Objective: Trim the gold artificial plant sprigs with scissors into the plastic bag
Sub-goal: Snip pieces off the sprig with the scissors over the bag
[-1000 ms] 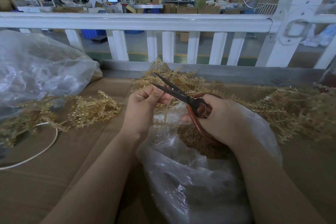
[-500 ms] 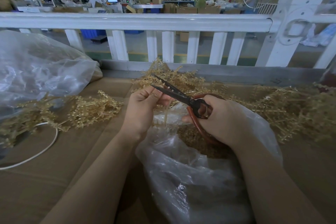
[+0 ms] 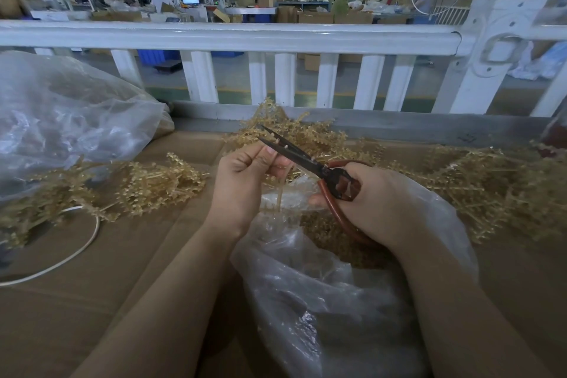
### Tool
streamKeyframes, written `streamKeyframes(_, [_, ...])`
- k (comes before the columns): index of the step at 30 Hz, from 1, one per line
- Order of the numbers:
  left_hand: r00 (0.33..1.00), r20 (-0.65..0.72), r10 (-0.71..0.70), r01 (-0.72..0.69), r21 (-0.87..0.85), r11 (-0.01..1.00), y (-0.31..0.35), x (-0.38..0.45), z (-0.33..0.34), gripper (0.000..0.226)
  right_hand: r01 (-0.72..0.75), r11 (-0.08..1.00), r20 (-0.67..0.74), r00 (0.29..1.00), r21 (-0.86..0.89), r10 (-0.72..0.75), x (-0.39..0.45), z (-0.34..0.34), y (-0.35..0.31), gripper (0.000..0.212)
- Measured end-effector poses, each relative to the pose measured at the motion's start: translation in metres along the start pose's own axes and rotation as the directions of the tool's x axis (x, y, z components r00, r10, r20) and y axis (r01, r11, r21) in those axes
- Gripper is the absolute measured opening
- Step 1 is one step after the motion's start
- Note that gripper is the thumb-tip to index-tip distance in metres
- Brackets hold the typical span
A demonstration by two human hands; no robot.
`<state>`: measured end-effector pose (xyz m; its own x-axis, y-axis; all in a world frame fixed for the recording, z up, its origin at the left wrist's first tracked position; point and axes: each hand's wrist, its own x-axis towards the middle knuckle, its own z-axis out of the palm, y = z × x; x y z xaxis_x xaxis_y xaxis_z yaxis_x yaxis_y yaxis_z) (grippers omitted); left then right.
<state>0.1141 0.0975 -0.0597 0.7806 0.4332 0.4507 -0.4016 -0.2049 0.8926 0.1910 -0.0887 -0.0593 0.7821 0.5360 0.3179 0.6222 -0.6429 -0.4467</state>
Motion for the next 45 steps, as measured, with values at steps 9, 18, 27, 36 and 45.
streamKeyframes(9, [1.0,-0.011,0.015,-0.015,0.032,0.999,0.0,0.0,0.0,0.031,0.008,1.0,0.02,1.0,-0.021,-0.008,-0.002,-0.005,-0.004,0.065])
streamKeyframes(18, [1.0,0.02,0.019,-0.02,0.037,0.999,-0.001,0.001,-0.001,0.028,0.019,1.0,-0.009,1.0,0.023,-0.019,0.0,0.0,-0.001,0.069])
streamKeyframes(27, [1.0,0.013,0.003,-0.003,-0.01,1.0,0.001,-0.001,0.002,0.028,0.024,0.994,-0.061,0.998,0.102,-0.018,0.004,0.01,0.006,0.084])
streamKeyframes(36, [0.998,0.033,0.049,-0.049,0.023,0.999,-0.002,-0.001,0.001,0.027,0.008,0.997,0.001,1.0,0.072,-0.009,0.003,0.005,0.004,0.08])
streamKeyframes(45, [0.995,0.058,0.081,-0.084,0.051,0.995,-0.008,0.0,0.0,0.023,0.031,0.999,-0.017,0.999,0.042,-0.03,0.001,0.005,0.002,0.071])
